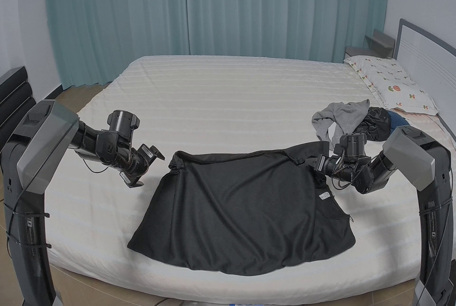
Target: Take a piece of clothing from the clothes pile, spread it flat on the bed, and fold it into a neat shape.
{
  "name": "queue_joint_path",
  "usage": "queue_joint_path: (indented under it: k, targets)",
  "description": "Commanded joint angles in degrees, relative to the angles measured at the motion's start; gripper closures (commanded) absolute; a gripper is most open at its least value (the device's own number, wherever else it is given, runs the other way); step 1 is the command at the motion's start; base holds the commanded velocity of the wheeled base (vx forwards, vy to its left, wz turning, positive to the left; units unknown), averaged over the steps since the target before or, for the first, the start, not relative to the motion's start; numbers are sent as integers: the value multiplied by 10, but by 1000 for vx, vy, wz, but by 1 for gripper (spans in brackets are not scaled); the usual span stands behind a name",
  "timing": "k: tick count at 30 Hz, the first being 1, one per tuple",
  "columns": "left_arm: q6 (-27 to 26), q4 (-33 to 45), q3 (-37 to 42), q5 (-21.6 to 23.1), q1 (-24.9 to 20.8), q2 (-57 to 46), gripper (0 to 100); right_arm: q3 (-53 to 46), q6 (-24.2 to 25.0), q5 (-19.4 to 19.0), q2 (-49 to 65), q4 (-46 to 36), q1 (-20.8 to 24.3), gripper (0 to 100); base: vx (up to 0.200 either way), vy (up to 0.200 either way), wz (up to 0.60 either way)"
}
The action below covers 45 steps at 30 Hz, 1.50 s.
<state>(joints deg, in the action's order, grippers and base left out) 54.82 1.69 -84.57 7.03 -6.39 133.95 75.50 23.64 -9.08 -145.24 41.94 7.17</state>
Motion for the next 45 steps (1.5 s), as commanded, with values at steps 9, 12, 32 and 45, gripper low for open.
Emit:
queue_joint_path:
  k: [9,12,32,45]
  targets:
    - [64,-35,109,2,-8,-70,0,55,6,4,8,-5,-44,100,0,0,0]
    - [64,-71,138,-1,-8,-77,0,74,8,5,5,-2,-51,100,0,0,0]
    - [64,-218,280,-3,-10,-102,0,162,29,62,-66,-5,-54,0,0,0,0]
    - [61,-221,376,4,-12,-198,0,-145,105,-1,151,41,-80,0,0,0,0]
